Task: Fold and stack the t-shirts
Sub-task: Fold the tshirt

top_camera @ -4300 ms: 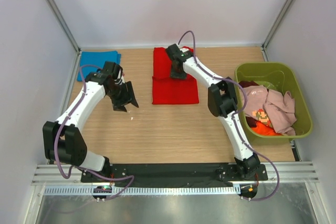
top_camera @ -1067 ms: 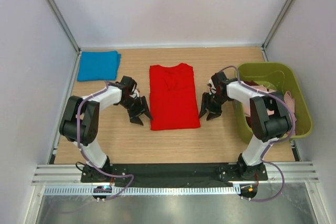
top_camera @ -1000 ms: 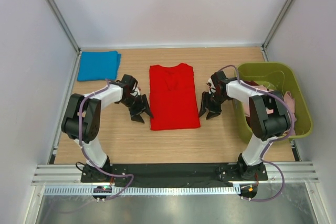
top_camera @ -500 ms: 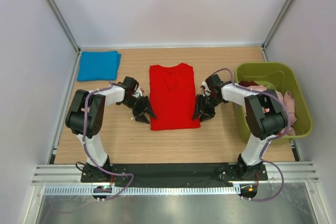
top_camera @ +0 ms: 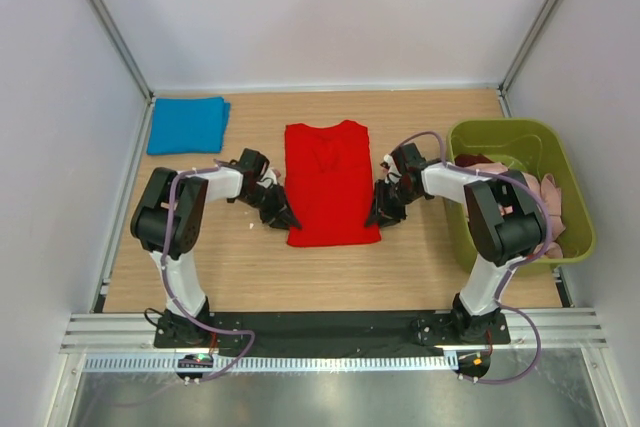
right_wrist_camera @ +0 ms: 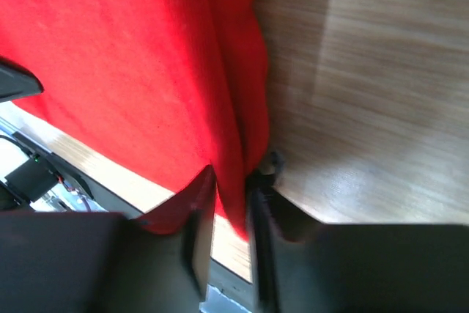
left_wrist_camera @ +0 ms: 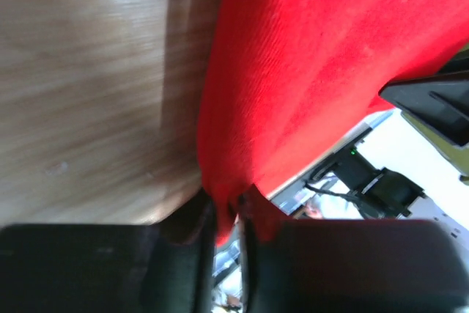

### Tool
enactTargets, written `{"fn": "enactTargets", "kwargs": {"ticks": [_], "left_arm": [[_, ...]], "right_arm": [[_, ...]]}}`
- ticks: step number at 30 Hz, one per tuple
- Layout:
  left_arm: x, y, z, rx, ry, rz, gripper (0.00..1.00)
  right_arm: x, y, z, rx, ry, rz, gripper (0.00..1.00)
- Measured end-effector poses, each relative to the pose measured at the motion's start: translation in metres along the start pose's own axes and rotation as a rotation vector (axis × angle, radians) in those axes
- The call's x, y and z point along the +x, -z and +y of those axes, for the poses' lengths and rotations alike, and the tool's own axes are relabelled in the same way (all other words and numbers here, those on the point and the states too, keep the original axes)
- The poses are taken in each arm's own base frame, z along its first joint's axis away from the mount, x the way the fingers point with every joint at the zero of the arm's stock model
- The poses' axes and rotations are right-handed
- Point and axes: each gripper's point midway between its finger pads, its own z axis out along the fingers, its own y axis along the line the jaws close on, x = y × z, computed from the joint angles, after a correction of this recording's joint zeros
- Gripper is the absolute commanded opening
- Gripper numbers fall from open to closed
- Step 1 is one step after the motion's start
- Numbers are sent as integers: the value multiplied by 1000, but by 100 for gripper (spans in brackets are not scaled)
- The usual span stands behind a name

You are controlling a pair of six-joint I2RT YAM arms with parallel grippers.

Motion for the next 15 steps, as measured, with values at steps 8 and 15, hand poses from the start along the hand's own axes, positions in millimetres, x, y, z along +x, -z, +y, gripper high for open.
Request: {"fn": "enactTargets", "kwargs": {"ticks": [8,15], "left_arm": [[0,-1,2,21,-43,-42,0],[31,8,19,-8,-53,-69,0]], "right_arm": [[-1,-6,3,-36,-11,-25,1],[35,-4,7,-51,-6,-18,1]]}}
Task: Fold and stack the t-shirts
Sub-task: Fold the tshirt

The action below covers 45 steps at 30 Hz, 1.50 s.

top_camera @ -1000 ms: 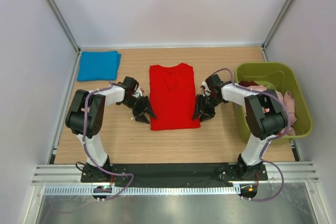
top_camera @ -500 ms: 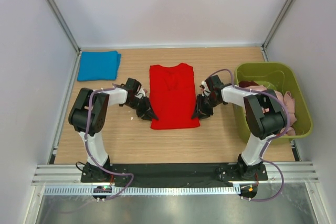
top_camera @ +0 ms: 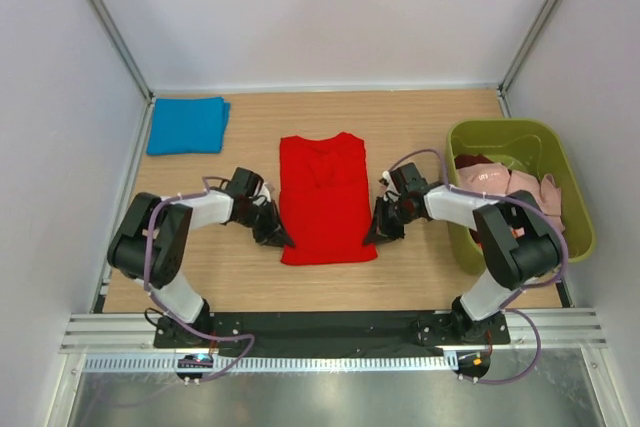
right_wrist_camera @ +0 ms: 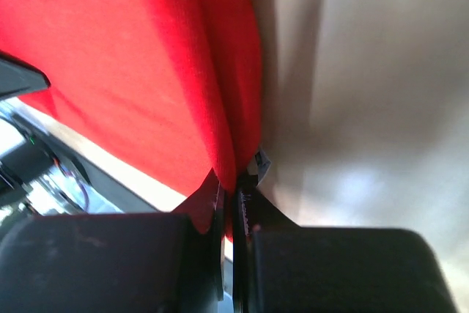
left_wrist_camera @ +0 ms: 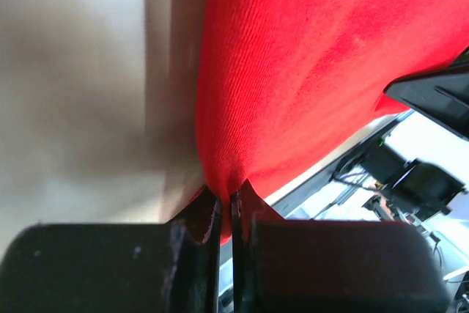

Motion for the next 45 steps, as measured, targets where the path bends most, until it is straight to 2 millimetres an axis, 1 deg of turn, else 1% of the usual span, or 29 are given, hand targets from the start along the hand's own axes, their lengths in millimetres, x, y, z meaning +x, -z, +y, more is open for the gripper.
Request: {"fn": "enactTargets", "kwargs": {"ticks": [3,6,8,11,13,15,19,21,25,26,30,33,37,42,45], "left_arm": [[22,8,4,-14,5,2,0],[33,24,-5,-4,-9,-22,0],[34,38,-17,18,-33,-59,0],[31,52,-30,26,-51,-88,0],[24,59,-41,25,-59,-102,0],[13,66,-54,20,-70,-116,0],[-23,73,-83,25,-104,-156,0],[-41,75,-90,24,-101,-172,0],[-75,71,-97,20,-88,-185,0],[-83,69,-97,19,-83,-186,0],[-110,57,-91,5,-48,-179,0],[-125,52,-86,-2,-27,-177,0],[-139,48,-82,-3,-6,-180,0],[-157,48,-85,17,8,-191,0],[-168,45,-89,33,8,-191,1]], "right_arm": [[25,6,4,-5,10,14,1],[43,19,9,-19,11,8,1],[46,29,13,-28,5,-10,1],[42,43,23,-32,14,-35,1],[33,49,30,-33,19,-54,1],[18,56,38,-29,14,-73,1],[-29,63,51,-31,-2,-132,1],[-51,63,56,-32,-13,-146,1],[-97,54,67,-40,-11,-158,1],[-106,51,69,-42,-8,-161,1],[-141,38,72,-47,0,-169,1],[-157,31,72,-50,-7,-169,1],[-170,26,67,-57,-26,-165,1],[-182,22,61,-70,-50,-162,1],[-190,19,59,-77,-57,-162,1]]}}
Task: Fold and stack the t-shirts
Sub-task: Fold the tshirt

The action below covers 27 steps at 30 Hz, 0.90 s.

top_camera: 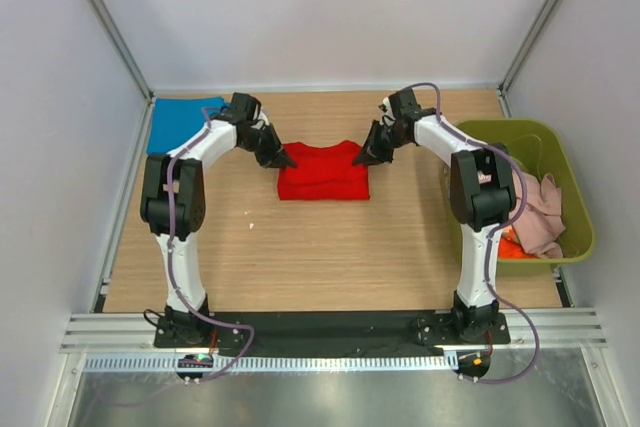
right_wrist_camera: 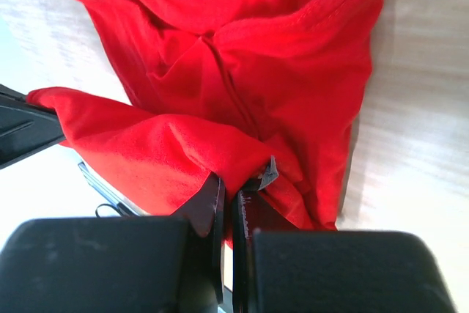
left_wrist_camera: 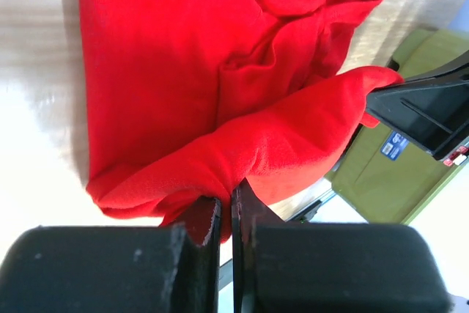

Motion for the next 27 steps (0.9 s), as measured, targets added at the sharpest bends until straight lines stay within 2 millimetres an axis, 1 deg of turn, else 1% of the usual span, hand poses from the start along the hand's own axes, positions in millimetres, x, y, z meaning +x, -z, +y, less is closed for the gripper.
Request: {"fn": "enactTargets", "kwargs": {"ticks": [2,3,5,8,10,14,17,19,20,21,22,23,24,25,26,27], "left_arm": [[-3,-6,1,3,12,8,1],[-3,-9,2,1,20,14,2],[-3,-15,8,-9,35,27,5],[-1,-23,16,-24,57,45,8],[-2,-27,20,-30,70,52,8],[-9,-32,20,-31,91,48,9],[-21,-34,17,-22,94,33,12],[-30,-35,14,-13,98,20,18],[-34,-35,13,-9,101,14,23],[-39,-35,11,-3,104,9,32],[-43,-36,10,4,105,5,36],[-47,-36,9,11,114,1,41],[-50,-36,9,15,122,-3,51],[-52,-35,10,15,131,-5,58],[-53,-34,11,15,136,-7,63],[-54,-32,11,15,143,-12,65]], "right_arm": [[-4,-3,-1,-3,-6,0,3],[-5,-5,-2,-4,-8,3,4],[-7,-8,-3,-8,-16,8,6],[-10,-13,-5,-14,-41,17,8],[-12,-17,-7,-20,-64,22,8],[-20,-23,-7,-45,-122,19,9],[-31,-28,-7,-77,-174,1,11],[-37,-30,-6,-91,-214,-8,13],[-41,-30,-6,-99,-232,-15,15],[-45,-31,-4,-108,-248,-21,16],[-50,-32,-2,-118,-261,-29,22],[-55,-32,0,-129,-275,-37,25],[-59,-32,2,-140,-288,-46,27],[-63,-31,4,-153,-300,-55,34],[-67,-29,8,-166,-311,-63,36],[-71,-27,10,-176,-313,-71,39]]}}
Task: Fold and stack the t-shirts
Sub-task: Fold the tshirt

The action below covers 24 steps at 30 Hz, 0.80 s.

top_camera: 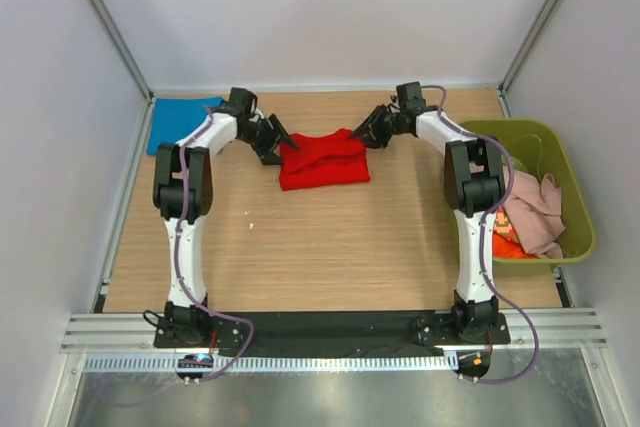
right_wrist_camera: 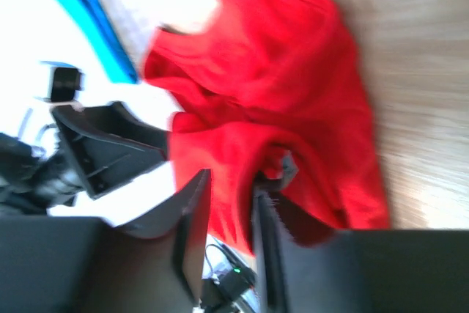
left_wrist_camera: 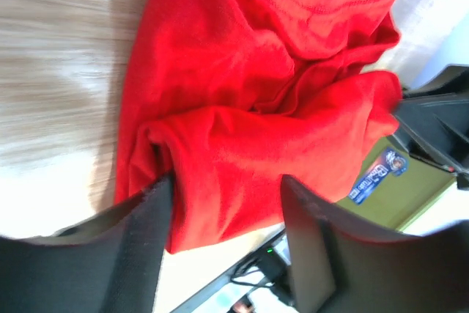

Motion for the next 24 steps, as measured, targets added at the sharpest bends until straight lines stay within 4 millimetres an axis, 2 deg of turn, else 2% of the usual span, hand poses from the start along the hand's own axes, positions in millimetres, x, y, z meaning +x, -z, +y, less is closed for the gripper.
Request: {"fn": "enactTargets", "kwargs": {"ticks": [3,4,7,9,12,15,18,21,24], "left_arm": [[-5,13,0,-15,-2,-31,68],[-7,22,-2,-24,-9,-48,69],[-9,60,-12,-49,-65,-128,69],[-4,99,-26,-54,-129,-200,69],[13,156,-43,-47,-233,-304,69],[43,191,-43,-42,-302,-349,69],[75,197,-19,-68,-305,-316,68],[102,182,19,-121,-260,-239,68],[122,168,51,-176,-210,-162,68]], "right_arm": [[-13,10,23,-37,13,-29,48],[-16,15,33,-42,31,-38,53],[-27,31,54,-11,126,-91,59],[-30,43,58,50,196,-138,59],[-13,58,54,188,304,-170,60],[25,58,50,323,441,-162,58],[73,45,51,407,569,-125,52],[113,27,49,478,679,-103,50],[131,19,44,528,732,-99,50]]}}
